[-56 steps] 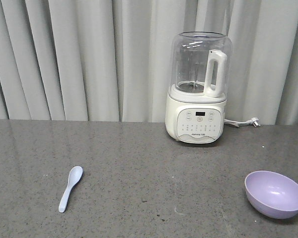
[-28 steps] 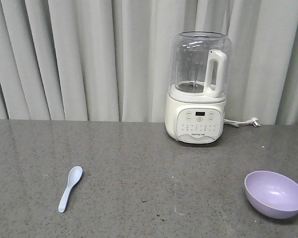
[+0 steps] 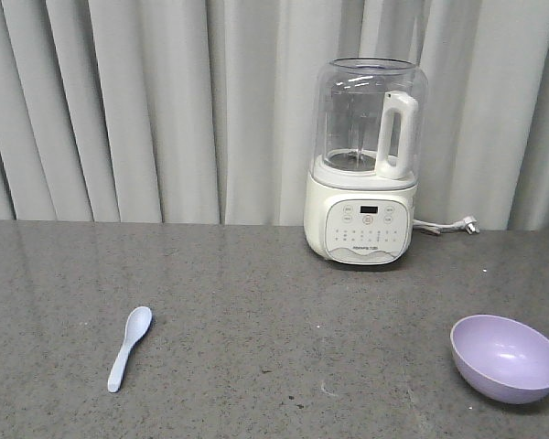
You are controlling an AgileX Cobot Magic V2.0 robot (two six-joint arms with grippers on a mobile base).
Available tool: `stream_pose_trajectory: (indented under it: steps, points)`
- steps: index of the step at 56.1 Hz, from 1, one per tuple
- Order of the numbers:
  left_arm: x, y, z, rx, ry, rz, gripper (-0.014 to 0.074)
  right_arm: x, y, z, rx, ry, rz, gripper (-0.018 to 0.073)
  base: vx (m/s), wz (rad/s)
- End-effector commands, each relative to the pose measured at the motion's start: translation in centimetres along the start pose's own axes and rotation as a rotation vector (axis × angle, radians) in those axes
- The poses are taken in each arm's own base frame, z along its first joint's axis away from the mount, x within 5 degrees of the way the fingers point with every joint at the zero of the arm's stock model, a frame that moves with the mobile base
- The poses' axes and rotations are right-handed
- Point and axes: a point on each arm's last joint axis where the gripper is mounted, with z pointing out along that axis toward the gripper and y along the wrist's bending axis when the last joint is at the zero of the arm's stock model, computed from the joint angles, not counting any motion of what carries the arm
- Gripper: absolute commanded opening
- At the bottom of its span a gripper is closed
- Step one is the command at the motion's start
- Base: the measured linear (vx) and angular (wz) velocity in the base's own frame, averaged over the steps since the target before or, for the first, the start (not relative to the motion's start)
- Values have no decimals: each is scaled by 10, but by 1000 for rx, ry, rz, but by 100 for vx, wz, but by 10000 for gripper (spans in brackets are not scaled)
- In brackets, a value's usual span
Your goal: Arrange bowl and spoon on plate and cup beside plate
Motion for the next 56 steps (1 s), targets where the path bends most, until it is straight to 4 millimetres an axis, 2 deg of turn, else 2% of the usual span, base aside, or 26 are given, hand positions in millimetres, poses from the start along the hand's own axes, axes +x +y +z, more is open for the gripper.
stream_pose_trajectory:
  steps: [1, 6, 10, 17, 21, 23, 26, 29, 32, 39, 47, 52, 56]
  points:
    - [-35, -8, -3, 79, -265, -41, -3, -20, 3, -1, -28, -206, -16, -8, 0, 0]
    - [-63, -11, -10, 111, -392, -91, -3, -45, 4, -7, -34, -326, -31, -8, 0, 0]
    - [-88, -14, -13, 97, -399, -63, -3, -82, 4, -16, -23, -407, -72, -8, 0, 0]
    - [-153, -20, -10, 60, -403, 43, -3, -150, 4, -26, 10, -470, -166, -8, 0, 0]
    - [-187, -24, 10, 48, -391, 96, -3, -189, 5, -17, 17, -471, -187, -8, 0, 0]
    - [-202, -26, 19, 44, -393, 117, -3, -202, 5, -10, 17, -466, -187, -8, 0, 0]
    - [-216, -27, 45, 38, -348, 136, -3, -222, 6, 7, 15, -444, -187, -8, 0, 0]
    - [-223, -28, 65, 37, -315, 135, -3, -232, 6, 23, 13, -416, -187, -8, 0, 0]
    - [-221, -28, 86, 34, -262, 135, -3, -236, 6, 40, 9, -376, -183, -8, 0, 0]
    - [-207, -27, 122, 36, -184, 135, 0, -227, 6, 72, 0, -276, -175, -8, 0, 0]
    - [-198, -27, 141, 43, -165, 134, 62, -222, 6, 84, -3, -237, -173, 26, 0, 0]
    - [-195, -27, 147, 45, -159, 134, 153, -222, 6, 84, -4, -238, -167, 105, 0, 0]
    - [-194, -27, 149, 44, -152, 134, 268, -222, 6, 84, -4, -238, -167, 195, 0, 0]
